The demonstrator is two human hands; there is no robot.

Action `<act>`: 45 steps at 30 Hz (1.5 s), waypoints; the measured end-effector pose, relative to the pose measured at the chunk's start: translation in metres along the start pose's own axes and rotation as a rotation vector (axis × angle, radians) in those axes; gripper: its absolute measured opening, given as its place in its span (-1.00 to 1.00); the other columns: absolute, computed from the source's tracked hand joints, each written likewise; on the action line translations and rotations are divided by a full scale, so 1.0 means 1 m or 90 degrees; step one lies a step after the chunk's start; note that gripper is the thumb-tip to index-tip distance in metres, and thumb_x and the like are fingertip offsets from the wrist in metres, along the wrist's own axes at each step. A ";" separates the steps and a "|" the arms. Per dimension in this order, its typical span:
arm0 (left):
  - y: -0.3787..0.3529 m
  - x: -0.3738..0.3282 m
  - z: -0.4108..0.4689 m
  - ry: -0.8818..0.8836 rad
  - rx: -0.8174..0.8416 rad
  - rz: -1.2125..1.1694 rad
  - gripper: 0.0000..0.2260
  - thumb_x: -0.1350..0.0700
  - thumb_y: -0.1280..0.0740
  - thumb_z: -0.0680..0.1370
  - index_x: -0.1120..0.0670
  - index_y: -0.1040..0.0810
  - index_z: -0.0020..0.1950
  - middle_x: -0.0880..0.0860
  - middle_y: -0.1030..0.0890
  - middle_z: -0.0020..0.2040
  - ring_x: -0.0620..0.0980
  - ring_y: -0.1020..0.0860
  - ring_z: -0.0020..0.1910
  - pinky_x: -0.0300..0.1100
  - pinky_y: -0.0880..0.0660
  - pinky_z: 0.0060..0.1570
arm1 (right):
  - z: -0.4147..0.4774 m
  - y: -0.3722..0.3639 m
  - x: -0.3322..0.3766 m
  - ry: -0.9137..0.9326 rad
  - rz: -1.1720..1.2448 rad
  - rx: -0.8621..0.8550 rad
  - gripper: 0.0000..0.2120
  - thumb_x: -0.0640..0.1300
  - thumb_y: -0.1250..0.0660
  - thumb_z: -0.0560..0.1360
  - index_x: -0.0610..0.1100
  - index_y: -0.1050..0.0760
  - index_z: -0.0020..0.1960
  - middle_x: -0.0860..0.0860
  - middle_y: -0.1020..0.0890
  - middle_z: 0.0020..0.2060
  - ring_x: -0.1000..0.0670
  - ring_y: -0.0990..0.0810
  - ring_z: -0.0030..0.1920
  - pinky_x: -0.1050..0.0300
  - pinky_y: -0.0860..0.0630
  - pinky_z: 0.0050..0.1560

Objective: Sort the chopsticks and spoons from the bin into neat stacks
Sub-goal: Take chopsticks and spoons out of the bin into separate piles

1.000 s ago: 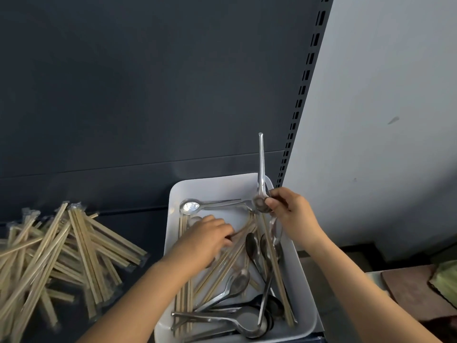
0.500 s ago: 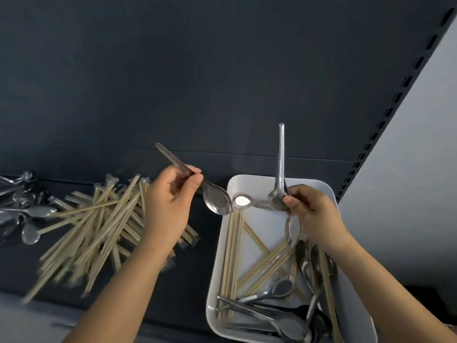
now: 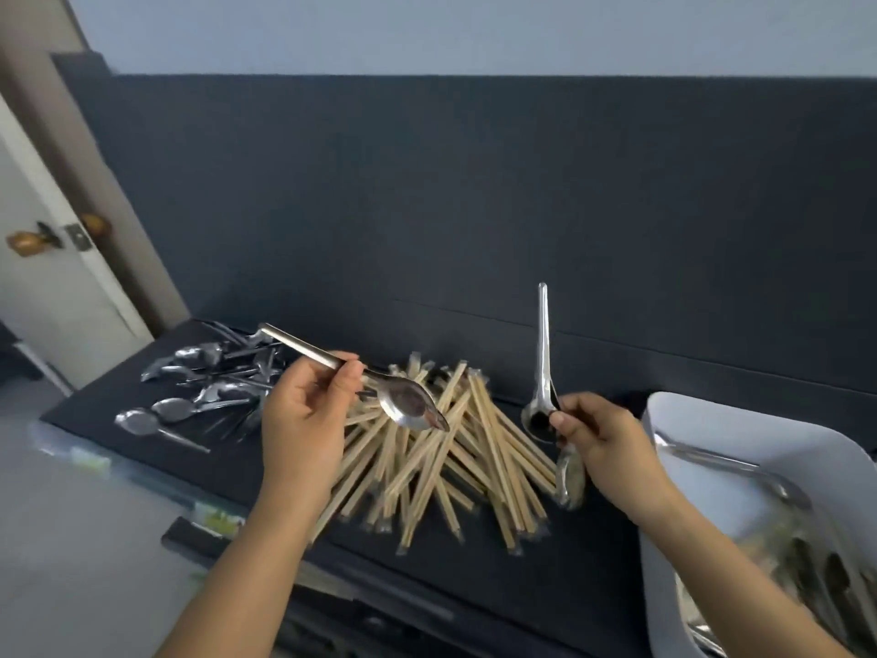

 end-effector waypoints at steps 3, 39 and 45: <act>0.067 0.015 0.018 0.035 -0.060 -0.016 -0.90 -0.06 -0.36 0.43 -0.06 -0.59 -0.16 -0.12 -0.63 -0.28 -0.16 -0.56 -0.23 -0.17 -0.50 -0.09 | -0.001 -0.060 0.029 0.010 -0.016 0.042 -0.84 -0.24 -0.29 0.54 -0.08 -0.53 -0.20 -0.08 -0.55 -0.38 0.12 -0.43 -0.41 0.33 -0.36 -0.35; 0.223 0.180 0.206 0.317 -0.091 0.122 -0.86 0.09 -0.38 0.52 0.15 -0.62 -0.14 0.06 -0.63 -0.30 -0.07 -0.56 -0.27 -0.13 -0.54 -0.08 | 0.207 -0.361 0.082 0.028 -0.287 0.184 -0.81 0.02 -0.24 0.57 -0.06 -0.51 0.08 0.03 -0.62 -0.09 0.02 -0.57 -0.13 0.13 -0.46 -0.14; 0.216 0.216 0.256 0.350 -0.006 0.105 -0.81 0.07 -0.37 0.52 0.20 -0.59 -0.12 0.09 -0.61 -0.29 -0.08 -0.54 -0.29 -0.09 -0.55 -0.03 | 0.236 -0.379 0.080 0.026 -0.440 0.149 -0.79 0.02 -0.18 0.60 -0.08 -0.47 0.07 0.00 -0.59 -0.05 -0.07 -0.57 -0.09 0.09 -0.46 -0.15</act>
Point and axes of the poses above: each hand's wrist, its own z-axis towards the middle knuckle, its own y-axis out of the back of the hand, x = y × z, the point moved 7 cm from there along z, towards the middle knuckle
